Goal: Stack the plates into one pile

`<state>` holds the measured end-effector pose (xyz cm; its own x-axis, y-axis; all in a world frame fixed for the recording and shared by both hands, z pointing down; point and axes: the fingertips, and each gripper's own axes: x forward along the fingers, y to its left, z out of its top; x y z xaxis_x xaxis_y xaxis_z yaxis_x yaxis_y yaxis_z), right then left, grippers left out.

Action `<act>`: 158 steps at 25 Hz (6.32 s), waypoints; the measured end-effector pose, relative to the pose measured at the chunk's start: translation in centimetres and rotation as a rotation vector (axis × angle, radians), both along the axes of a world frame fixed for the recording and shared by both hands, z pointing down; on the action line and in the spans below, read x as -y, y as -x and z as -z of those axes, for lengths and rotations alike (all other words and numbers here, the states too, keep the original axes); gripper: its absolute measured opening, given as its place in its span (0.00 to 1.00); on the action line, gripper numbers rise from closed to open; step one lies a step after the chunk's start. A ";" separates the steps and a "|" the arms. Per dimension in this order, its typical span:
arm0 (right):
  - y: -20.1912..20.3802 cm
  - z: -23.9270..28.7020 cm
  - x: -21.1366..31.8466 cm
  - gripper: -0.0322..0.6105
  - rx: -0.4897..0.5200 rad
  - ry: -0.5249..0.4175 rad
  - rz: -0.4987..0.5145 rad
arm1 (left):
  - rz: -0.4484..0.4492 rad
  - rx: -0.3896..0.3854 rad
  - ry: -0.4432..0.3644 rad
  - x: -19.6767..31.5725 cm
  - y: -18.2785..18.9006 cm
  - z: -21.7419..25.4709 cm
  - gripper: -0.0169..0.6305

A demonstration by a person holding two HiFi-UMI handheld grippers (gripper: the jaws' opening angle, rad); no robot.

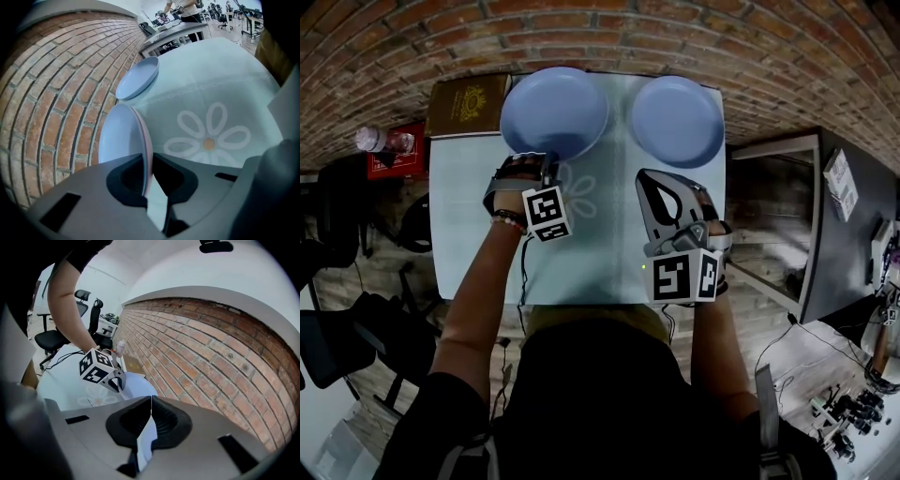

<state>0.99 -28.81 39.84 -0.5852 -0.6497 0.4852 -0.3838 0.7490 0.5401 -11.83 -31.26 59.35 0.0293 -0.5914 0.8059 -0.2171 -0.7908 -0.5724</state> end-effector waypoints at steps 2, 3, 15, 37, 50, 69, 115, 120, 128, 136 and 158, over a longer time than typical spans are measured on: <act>0.3 0.3 -0.1 0.11 0.008 -0.007 0.002 | -0.014 0.003 0.007 -0.8 -0.1 0.5 0.10; 0.4 0.5 -0.1 0.11 0.011 -0.011 0.003 | -0.021 0.003 0.008 -1.2 -0.2 0.9 0.10; 2.6 3.2 -1.1 0.11 0.043 -0.065 0.036 | -0.054 0.002 -0.077 -3.7 -0.3 8.7 0.11; 5.3 7.3 -2.9 0.11 0.096 -0.145 0.070 | -0.077 0.026 -0.207 -7.9 0.3 20.0 0.12; 1.5 7.1 -2.5 0.11 0.088 -0.145 -0.002 | -0.163 0.015 -0.206 -6.6 -4.0 19.6 0.12; -13.5 4.8 -0.5 0.11 0.061 -0.114 -0.161 | -0.315 -0.058 -0.165 -3.3 -19.6 16.3 0.14; -21.8 -2.5 3.1 0.11 0.013 0.006 -0.206 | -0.382 -0.054 0.010 -0.5 -27.3 3.9 0.18; -21.6 -2.4 3.2 0.11 0.014 0.005 -0.205 | -0.375 -0.053 -0.003 0.1 -27.2 4.2 0.19; -21.2 -2.4 3.2 0.11 0.011 0.004 -0.195 | -0.371 -0.010 0.021 0.1 -26.4 4.5 0.19; -21.0 -2.4 3.0 0.11 0.011 0.000 -0.193 | -0.361 -0.022 0.009 0.1 -26.2 4.6 0.19; -21.3 -1.1 1.9 0.11 0.024 -0.020 -0.176 | -0.324 -0.034 -0.028 -0.3 -26.4 6.7 0.19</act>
<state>22.34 -30.68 40.99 -0.4728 -0.7527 0.4582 -0.5213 0.6581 0.5432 14.55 -30.91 52.61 0.2461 -0.5687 0.7849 0.0242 -0.8059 -0.5915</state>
